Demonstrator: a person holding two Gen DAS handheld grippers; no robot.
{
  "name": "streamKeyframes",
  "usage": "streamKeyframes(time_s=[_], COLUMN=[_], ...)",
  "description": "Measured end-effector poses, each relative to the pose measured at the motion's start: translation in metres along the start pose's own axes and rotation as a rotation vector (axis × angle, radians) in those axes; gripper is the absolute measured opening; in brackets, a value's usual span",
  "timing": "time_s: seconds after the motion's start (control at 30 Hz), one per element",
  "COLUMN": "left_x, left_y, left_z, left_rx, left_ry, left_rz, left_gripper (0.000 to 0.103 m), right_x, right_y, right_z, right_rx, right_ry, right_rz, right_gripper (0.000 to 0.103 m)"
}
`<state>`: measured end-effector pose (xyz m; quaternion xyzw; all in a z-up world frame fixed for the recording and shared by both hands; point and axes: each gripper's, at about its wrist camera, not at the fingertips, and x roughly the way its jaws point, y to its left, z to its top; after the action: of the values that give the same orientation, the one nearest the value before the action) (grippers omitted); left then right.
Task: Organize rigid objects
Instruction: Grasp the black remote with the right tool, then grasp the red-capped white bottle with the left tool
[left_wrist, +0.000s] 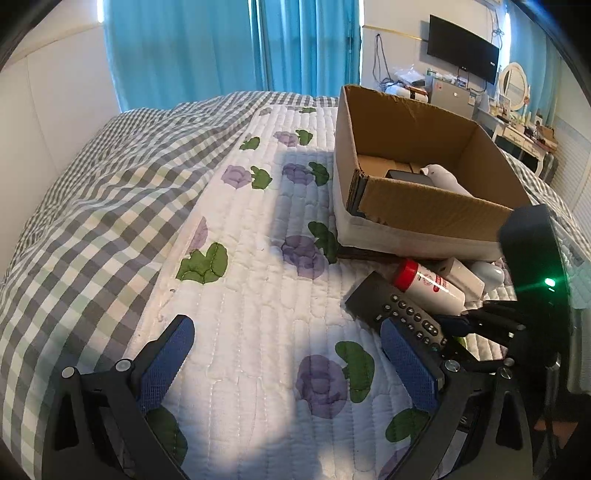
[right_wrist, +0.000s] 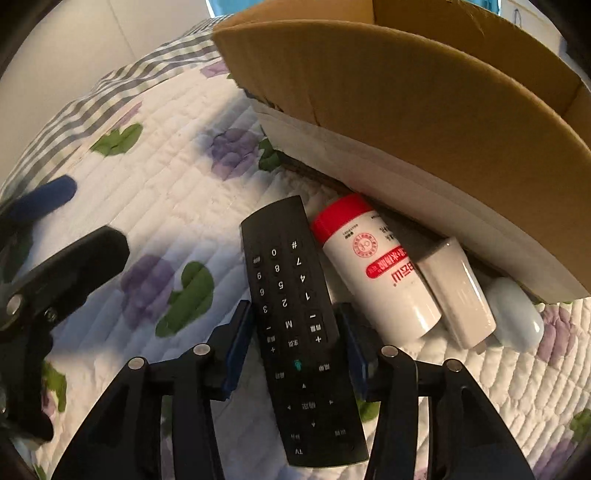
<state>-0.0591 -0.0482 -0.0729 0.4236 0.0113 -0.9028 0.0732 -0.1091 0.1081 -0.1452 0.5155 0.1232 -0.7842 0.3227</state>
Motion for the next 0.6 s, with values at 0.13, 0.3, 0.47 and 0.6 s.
streamKeyframes(time_s=[0.13, 0.3, 0.47, 0.6], left_x=[-0.001, 0.0, -0.002, 0.0], left_y=[0.0, -0.006, -0.029, -0.07], left_z=[0.002, 0.003, 0.005, 0.006], left_rx=[0.0, 0.027, 0.083, 0.189], left_ry=[-0.004, 0.01, 0.056, 0.05], left_rz=[-0.003, 0.022, 0.007, 0.028], left_gripper=[0.103, 0.103, 0.103, 0.103], right_x=[-0.019, -0.065, -0.105, -0.124], right_y=[0.006, -0.008, -0.04, -0.07], right_z=[-0.017, -0.04, -0.059, -0.043], right_rx=[-0.006, 0.059, 0.174, 0.223], right_ry=[-0.018, -0.068, -0.12, -0.14], right_rz=[-0.031, -0.074, -0.109, -0.205], right_gripper=[0.037, 0.029, 0.02, 0.02])
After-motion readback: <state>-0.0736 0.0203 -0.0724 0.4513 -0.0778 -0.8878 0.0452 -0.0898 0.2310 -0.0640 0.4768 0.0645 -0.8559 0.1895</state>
